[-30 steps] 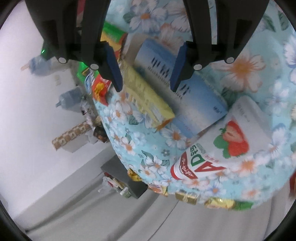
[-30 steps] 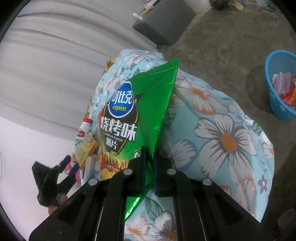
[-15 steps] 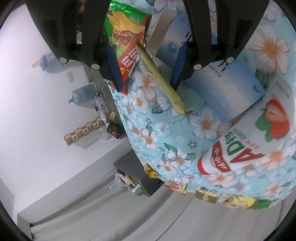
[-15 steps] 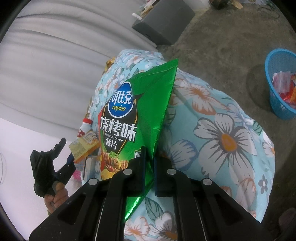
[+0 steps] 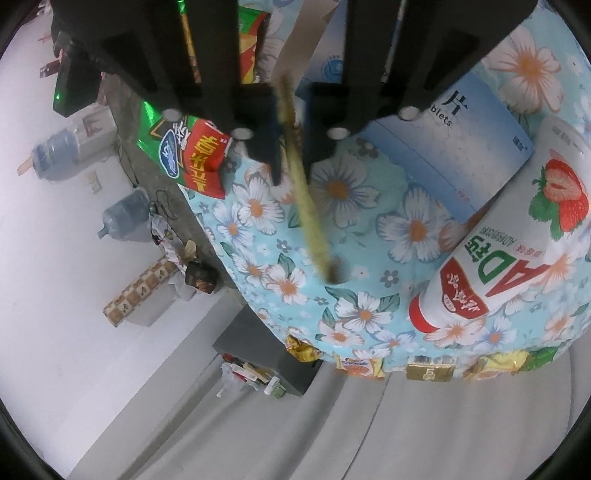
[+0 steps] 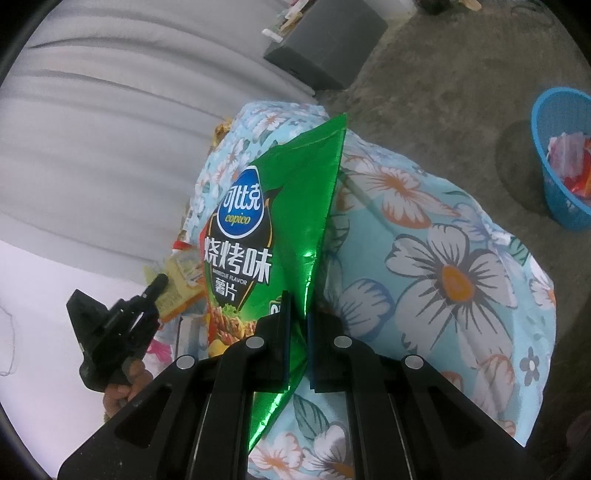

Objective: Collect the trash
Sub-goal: 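Close left tool on the yellow snack stick and lift it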

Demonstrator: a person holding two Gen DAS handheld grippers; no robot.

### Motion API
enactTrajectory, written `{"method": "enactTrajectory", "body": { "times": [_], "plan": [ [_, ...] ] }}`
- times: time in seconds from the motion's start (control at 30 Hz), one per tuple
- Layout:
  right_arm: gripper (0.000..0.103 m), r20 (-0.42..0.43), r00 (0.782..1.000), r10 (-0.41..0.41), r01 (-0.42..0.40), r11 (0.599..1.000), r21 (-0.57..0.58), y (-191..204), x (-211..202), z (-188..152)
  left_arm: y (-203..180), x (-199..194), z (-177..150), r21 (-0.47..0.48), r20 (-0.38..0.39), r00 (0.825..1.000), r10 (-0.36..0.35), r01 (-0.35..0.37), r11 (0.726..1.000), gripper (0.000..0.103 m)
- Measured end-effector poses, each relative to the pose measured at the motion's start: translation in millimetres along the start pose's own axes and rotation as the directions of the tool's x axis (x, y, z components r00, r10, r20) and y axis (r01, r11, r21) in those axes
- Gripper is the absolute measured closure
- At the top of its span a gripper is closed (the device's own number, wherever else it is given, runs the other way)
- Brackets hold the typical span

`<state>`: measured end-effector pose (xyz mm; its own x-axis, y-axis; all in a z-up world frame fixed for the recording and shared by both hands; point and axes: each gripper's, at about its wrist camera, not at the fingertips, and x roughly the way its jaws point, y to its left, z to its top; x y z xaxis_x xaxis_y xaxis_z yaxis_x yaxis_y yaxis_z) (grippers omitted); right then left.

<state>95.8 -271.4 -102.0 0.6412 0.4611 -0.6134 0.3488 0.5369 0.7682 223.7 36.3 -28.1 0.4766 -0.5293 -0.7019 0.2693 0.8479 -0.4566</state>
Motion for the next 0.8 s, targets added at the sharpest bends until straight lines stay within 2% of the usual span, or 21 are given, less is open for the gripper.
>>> {"method": "enactTrajectory", "body": {
  "times": [0.4, 0.8],
  "plan": [
    [0.103, 0.012, 0.985, 0.171, -0.172, 0.985, 0.019, 9.7, -17.7, 2.7, -18.8, -36.4, 1.9, 0.07, 0.083, 0.994, -0.066, 0.06, 0.996, 0.101],
    [0.103, 0.081, 0.967, 0.243, -0.242, 0.97, -0.026, 23.3, -48.7, 3.1, -65.3, -68.8, 0.3, 0.203, 0.131, 0.975, -0.181, 0.152, 0.967, 0.101]
  ]
}}
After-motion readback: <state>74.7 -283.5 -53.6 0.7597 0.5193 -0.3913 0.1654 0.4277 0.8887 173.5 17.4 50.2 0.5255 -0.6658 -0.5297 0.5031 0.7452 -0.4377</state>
